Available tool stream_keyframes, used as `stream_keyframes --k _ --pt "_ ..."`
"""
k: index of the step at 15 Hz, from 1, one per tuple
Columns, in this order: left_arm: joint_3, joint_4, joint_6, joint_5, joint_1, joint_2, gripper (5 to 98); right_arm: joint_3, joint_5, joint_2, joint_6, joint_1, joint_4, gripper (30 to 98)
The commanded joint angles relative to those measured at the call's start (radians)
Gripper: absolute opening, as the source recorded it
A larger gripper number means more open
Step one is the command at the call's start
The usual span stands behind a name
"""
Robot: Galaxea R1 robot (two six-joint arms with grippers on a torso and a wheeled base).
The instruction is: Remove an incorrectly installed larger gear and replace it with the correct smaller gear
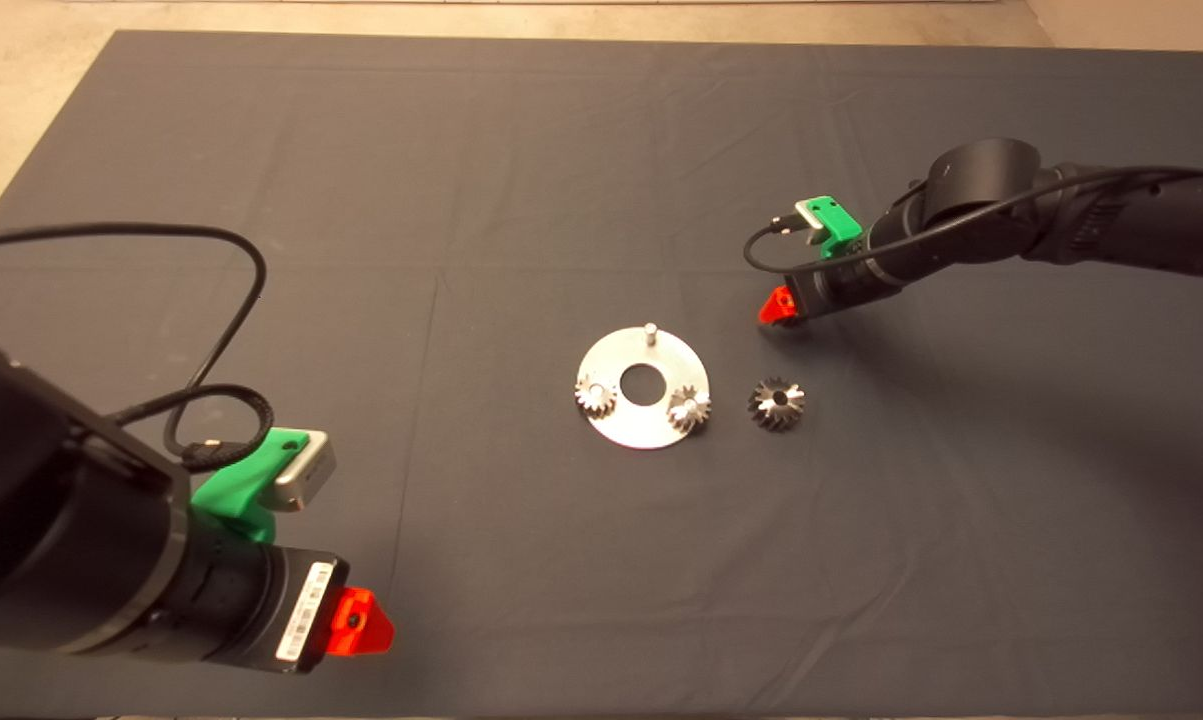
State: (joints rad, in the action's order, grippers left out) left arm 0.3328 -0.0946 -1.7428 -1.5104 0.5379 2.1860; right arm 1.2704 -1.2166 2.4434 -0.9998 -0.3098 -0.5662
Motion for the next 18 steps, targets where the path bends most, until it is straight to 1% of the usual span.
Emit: stream_keyframes --k 1,2,4,5,8,9,10,12,13,14,17,18 --pt "-0.017 -0.001 -0.006 -0.004 0.007 -0.002 97.7 -0.002 0.003 0.000 0.001 -0.022 0.011 89.9" --pt "-0.017 -0.001 -0.006 -0.004 0.007 -0.002 97.7 -0.002 0.003 -0.002 0.001 -0.022 0.006 85.9" --pt "-0.017 -0.001 -0.006 -0.004 0.007 -0.002 97.7 0.001 0.003 0.000 0.002 -0.020 0.005 85.6" --pt "-0.017 -0.001 -0.006 -0.004 0.007 -0.002 97.7 0.001 0.003 0.000 0.003 -0.021 0.003 82.3" --pt "-0.017 -0.001 -0.006 -0.004 0.007 -0.002 97.7 0.003 0.003 -0.002 0.001 -0.022 0.000 80.4" --pt "-0.017 -0.001 -0.006 -0.004 0.007 -0.002 97.7 0.002 0.003 -0.002 0.001 -0.022 0.000 76.9" --pt "-0.017 -0.001 -0.006 -0.004 0.007 -0.002 97.7 0.003 0.003 -0.002 0.001 -0.022 0.000 75.0" --pt "-0.017 -0.001 -0.006 -0.004 0.007 -0.002 97.7 0.003 0.003 -0.002 0.002 -0.021 0.000 75.0" --pt "-0.017 -0.001 -0.006 -0.004 0.007 -0.002 97.7 0.001 0.003 -0.002 0.003 -0.022 -0.001 73.7" --pt "-0.017 -0.001 -0.006 -0.004 0.007 -0.002 97.7 0.002 0.003 -0.002 0.003 -0.020 -0.001 70.6" --pt "-0.017 -0.001 -0.006 -0.004 0.007 -0.002 97.7 0.004 0.003 0.001 0.006 -0.022 -0.003 70.5" --pt "-0.017 -0.001 -0.006 -0.004 0.007 -0.002 97.7 0.006 0.003 0.001 0.006 -0.020 -0.004 67.1"
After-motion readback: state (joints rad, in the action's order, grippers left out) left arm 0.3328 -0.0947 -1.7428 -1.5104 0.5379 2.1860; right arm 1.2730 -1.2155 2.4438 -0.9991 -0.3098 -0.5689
